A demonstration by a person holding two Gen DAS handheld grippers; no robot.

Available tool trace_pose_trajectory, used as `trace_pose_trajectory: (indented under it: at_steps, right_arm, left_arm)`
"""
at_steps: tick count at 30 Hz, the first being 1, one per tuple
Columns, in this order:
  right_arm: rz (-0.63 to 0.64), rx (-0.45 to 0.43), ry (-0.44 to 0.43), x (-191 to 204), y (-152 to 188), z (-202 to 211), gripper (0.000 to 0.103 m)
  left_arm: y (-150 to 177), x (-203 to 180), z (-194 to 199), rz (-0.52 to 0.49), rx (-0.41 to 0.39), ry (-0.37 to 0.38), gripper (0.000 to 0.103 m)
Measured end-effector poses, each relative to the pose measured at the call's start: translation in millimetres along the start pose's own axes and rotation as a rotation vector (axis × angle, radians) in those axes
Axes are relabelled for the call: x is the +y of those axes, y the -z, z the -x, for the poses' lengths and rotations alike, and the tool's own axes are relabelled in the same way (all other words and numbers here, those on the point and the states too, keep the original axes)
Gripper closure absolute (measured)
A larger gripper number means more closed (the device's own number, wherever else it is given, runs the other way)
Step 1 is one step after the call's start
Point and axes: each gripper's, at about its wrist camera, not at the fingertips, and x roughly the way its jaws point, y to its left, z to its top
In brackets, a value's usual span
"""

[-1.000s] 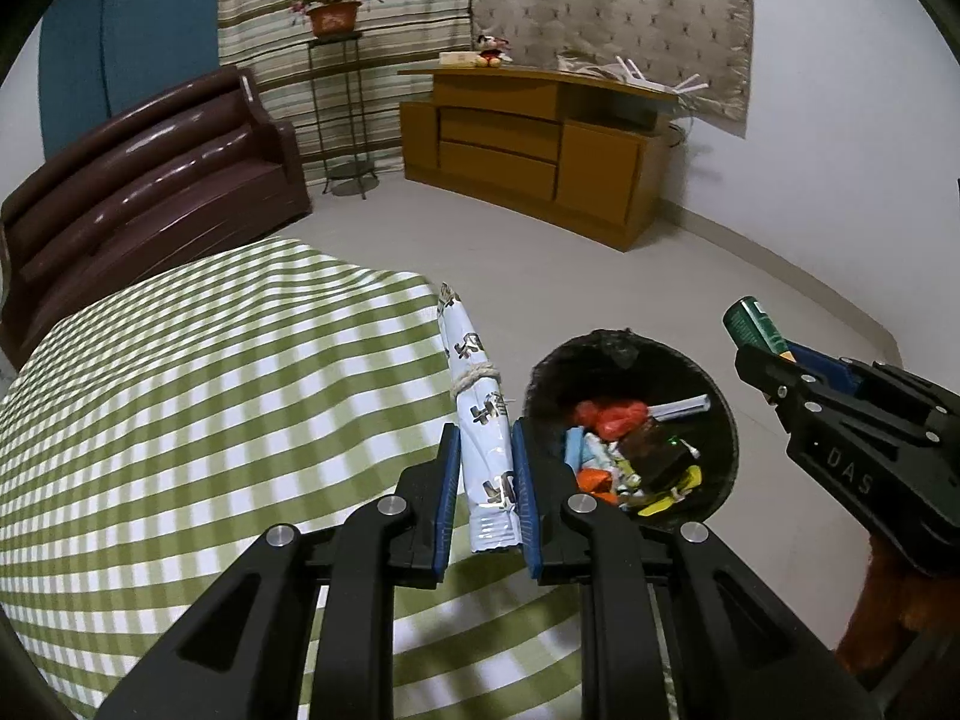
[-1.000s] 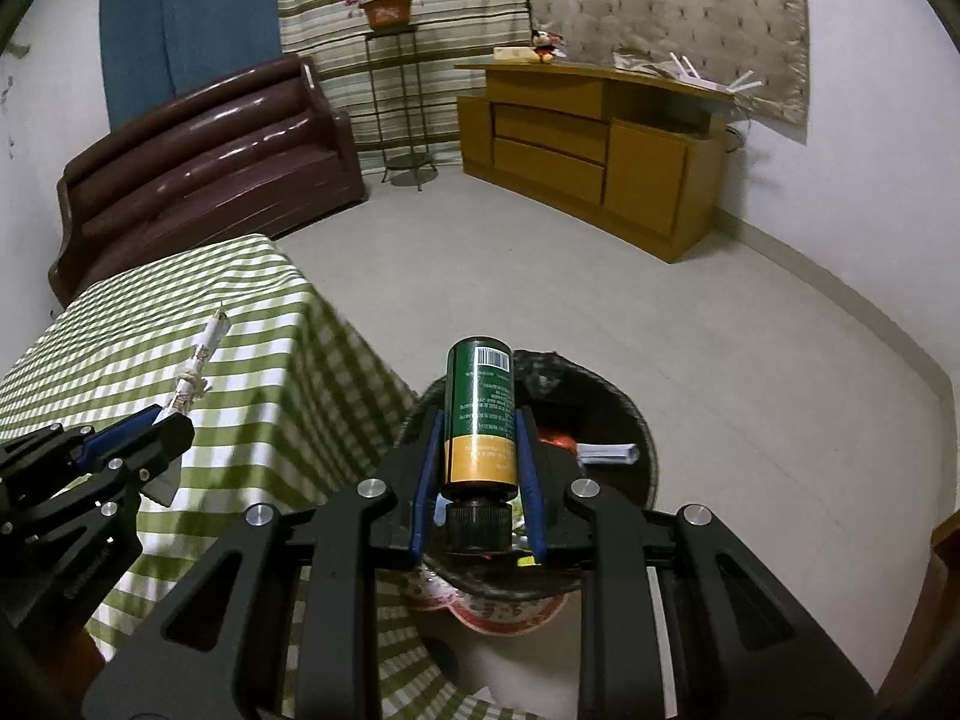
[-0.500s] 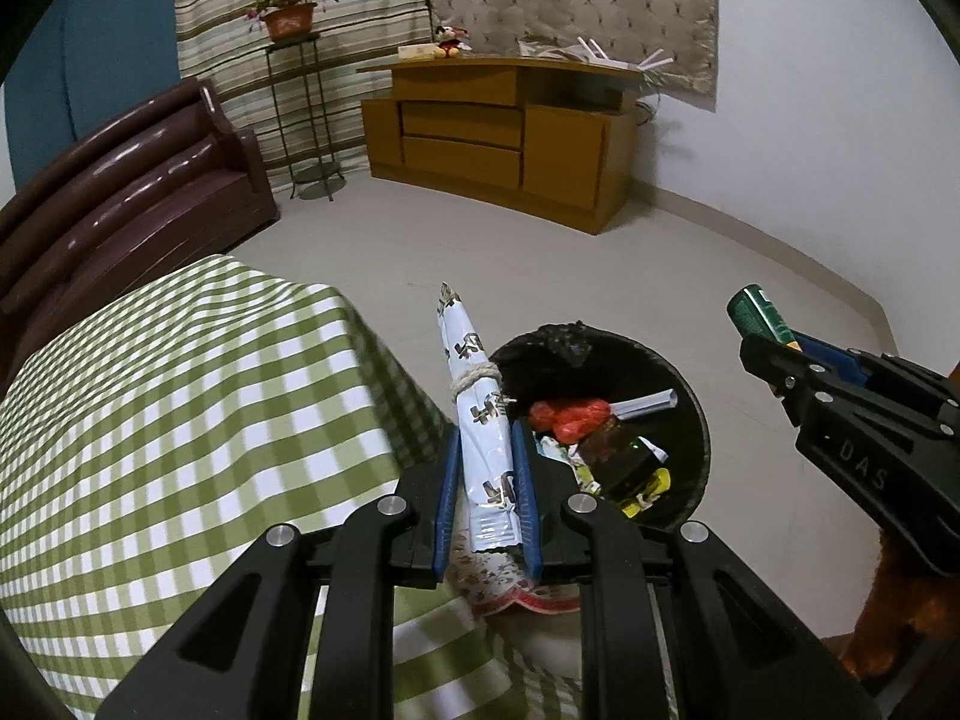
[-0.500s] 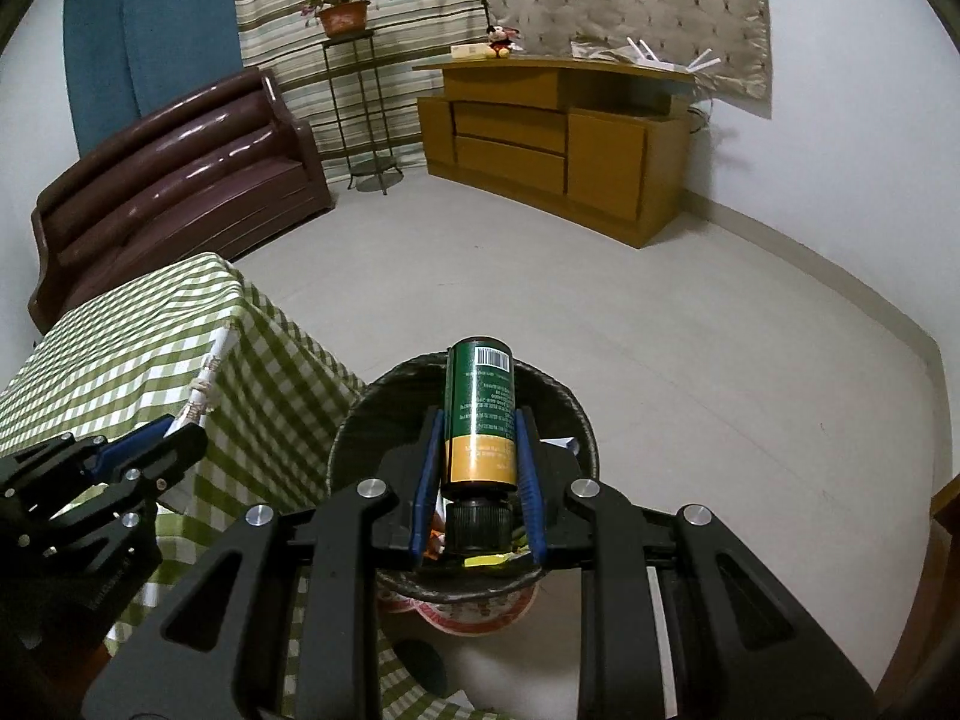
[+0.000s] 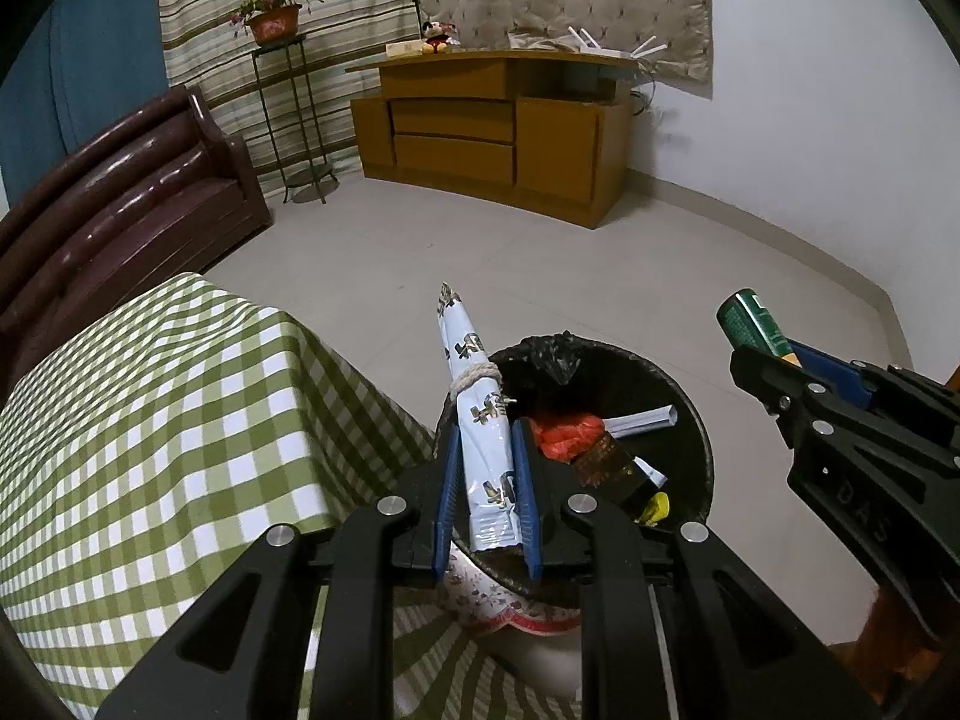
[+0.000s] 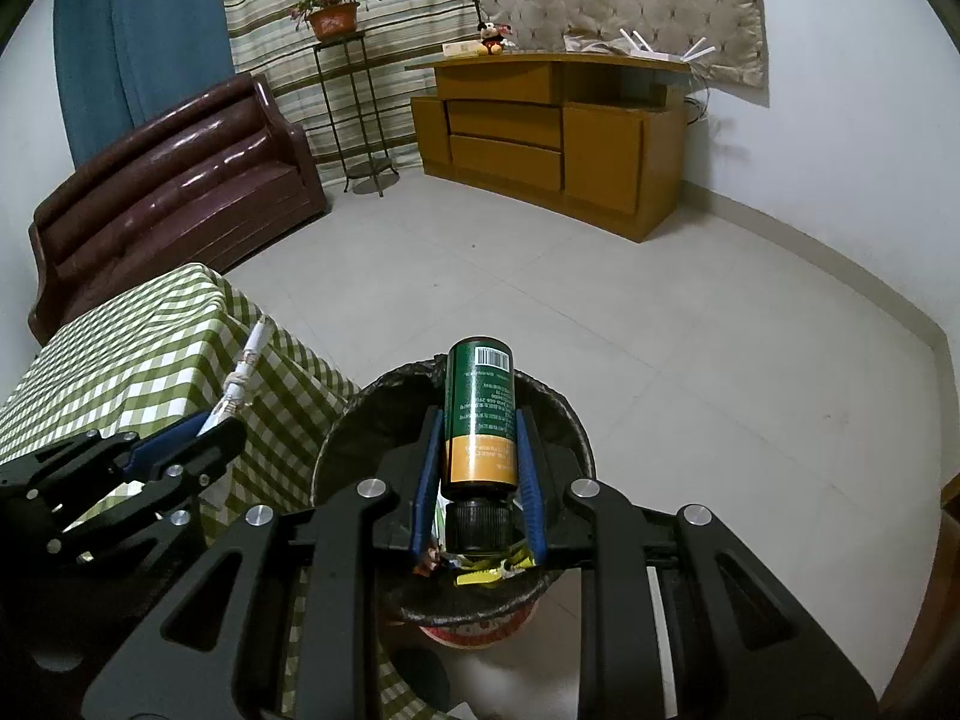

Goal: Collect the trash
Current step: 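Open both grippers to drop the paper tube and green bottle into the bin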

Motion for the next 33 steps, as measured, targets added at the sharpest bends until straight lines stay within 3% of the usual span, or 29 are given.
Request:
trace_pose_trajectory:
  at_steps: [17, 21, 23, 33]
  right_arm:
    - [-0.025, 0.027, -0.004, -5.5, -5.4, -31.8, 0.079]
    - [-0.028, 0.019, 0.001, -7.2, -5.4, -29.5, 0.077]
    - [-0.032, 0.01, 0.009, -8.8, -6.1, -27.0, 0.066]
    - [-0.048, -0.018, 0.051, -9.3, -1.1, -12.8, 0.046]
  left_arm:
    - [-12.4, -4.7, -15.2, -0.014, 0.05, 0.019, 0.083]
    - [-13.8, -2.3, -14.4, -0.001, 0.05, 0.02, 0.074]
    - [-13.4, -2.2, -13.7, 0.0, 0.047, 0.019, 0.07]
    - [-15.8, 1.9, -11.4, 0.012, 0.031, 0.014, 0.059]
